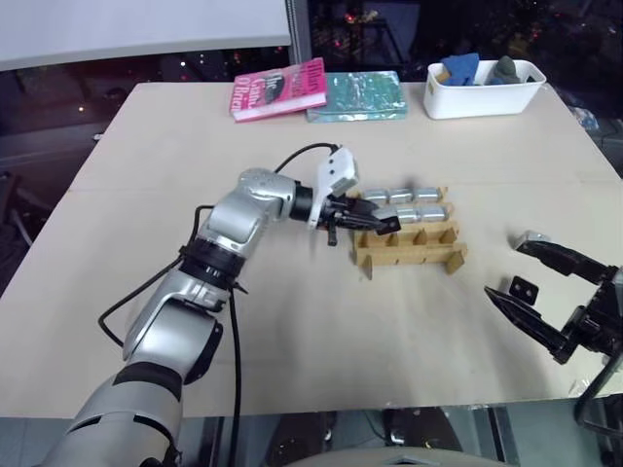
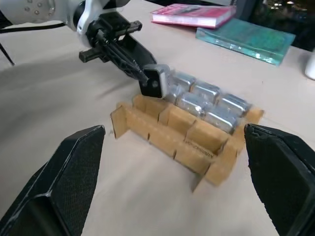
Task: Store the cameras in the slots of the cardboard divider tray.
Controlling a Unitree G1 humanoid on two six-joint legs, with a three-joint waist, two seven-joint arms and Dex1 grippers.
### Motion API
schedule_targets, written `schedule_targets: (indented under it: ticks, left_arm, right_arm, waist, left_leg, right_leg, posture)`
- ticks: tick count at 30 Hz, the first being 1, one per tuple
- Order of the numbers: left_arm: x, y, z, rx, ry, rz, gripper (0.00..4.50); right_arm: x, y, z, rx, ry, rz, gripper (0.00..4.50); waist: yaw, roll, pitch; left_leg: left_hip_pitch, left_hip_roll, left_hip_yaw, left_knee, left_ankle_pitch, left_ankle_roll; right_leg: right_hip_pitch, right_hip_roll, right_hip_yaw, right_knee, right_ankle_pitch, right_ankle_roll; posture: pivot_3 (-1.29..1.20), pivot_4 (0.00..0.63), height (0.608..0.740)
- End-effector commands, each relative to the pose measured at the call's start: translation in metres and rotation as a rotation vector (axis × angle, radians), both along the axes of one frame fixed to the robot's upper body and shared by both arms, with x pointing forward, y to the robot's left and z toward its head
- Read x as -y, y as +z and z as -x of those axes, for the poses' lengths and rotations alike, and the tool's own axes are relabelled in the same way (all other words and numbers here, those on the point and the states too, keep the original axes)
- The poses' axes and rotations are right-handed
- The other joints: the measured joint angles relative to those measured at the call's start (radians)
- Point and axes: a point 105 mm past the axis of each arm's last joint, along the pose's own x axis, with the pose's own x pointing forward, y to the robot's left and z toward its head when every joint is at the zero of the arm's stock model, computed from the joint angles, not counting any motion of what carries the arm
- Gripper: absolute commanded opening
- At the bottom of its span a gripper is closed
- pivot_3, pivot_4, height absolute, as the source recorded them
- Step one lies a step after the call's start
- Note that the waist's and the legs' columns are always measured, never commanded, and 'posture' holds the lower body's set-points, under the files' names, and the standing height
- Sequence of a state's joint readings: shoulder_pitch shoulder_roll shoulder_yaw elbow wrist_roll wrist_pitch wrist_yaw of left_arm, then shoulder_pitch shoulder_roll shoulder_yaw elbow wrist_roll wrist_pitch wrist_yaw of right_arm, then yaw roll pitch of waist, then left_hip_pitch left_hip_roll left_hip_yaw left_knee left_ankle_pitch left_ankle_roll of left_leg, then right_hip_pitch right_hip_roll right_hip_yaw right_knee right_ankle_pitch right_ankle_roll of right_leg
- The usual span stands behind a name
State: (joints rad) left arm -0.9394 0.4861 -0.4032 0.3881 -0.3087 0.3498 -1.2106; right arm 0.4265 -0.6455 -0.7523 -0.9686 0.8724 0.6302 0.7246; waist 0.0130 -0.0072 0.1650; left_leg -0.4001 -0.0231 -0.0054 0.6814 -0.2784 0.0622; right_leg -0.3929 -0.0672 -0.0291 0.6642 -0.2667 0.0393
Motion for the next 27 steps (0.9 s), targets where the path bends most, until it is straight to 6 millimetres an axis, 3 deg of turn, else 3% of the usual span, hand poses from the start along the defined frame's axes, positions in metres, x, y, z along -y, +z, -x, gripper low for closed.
schedule_targets:
  ticks: [1, 7, 18, 20, 25, 27]
  left_arm:
    - [0.001, 0.004, -0.002, 0.065, -0.035, -0.041, 0.75]
    - [0.002, -0.008, -0.003, 0.063, -0.047, -0.089, 0.75]
    - [0.004, -0.009, -0.004, 0.067, -0.034, -0.084, 0.75]
    - [0.004, -0.008, -0.003, 0.066, -0.035, -0.081, 0.75]
    - [0.005, -0.007, -0.003, 0.069, -0.036, -0.077, 0.75]
    - [0.004, -0.006, -0.003, 0.072, -0.032, -0.073, 0.75]
  right_arm:
    - [-0.005, 0.011, 0.009, 0.062, 0.005, 0.012, 4.50]
    - [-0.003, 0.006, 0.016, 0.044, -0.021, 0.021, 4.50]
    - [0.005, 0.000, 0.018, 0.005, -0.030, 0.052, 4.50]
    - [0.012, 0.002, 0.009, 0.025, -0.038, 0.072, 4.50]
    - [0.048, 0.013, -0.034, 0.121, -0.155, 0.067, 4.50]
    - [0.056, 0.015, -0.043, 0.098, -0.114, 0.073, 4.50]
  waist:
    - [0.000, -0.001, 0.000]
    - [0.001, -0.001, 0.001]
    - [0.001, -0.001, 0.001]
    - [-0.001, -0.001, 0.001]
    - [0.001, -0.002, 0.001]
    - [0.001, -0.002, 0.001]
  left_leg:
    - [0.000, 0.000, 0.000, 0.001, 0.000, 0.000]
    - [-0.001, 0.000, 0.000, 0.002, 0.000, 0.001]
    - [-0.001, 0.000, 0.000, 0.002, -0.001, 0.001]
    - [-0.001, 0.000, 0.000, 0.002, -0.001, 0.001]
    - [0.000, 0.000, 0.000, 0.004, -0.001, 0.001]
    - [0.000, 0.000, 0.000, 0.004, -0.001, 0.001]
  right_leg:
    - [0.000, 0.000, 0.000, 0.000, 0.000, 0.000]
    - [0.000, 0.000, 0.000, 0.000, 0.000, 0.001]
    - [0.000, 0.000, 0.000, 0.000, 0.000, 0.001]
    - [0.000, -0.001, 0.000, 0.000, 0.000, 0.001]
    - [0.001, 0.000, 0.000, 0.000, 0.001, 0.002]
    - [0.001, 0.000, 0.000, 0.001, 0.001, 0.002]
  posture:
    - [0.00, 0.150, 0.740]
    - [0.00, 0.150, 0.740]
    - [0.00, 0.150, 0.740]
    - [0.00, 0.150, 0.740]
    - [0.00, 0.150, 0.740]
    - [0.00, 0.150, 0.740]
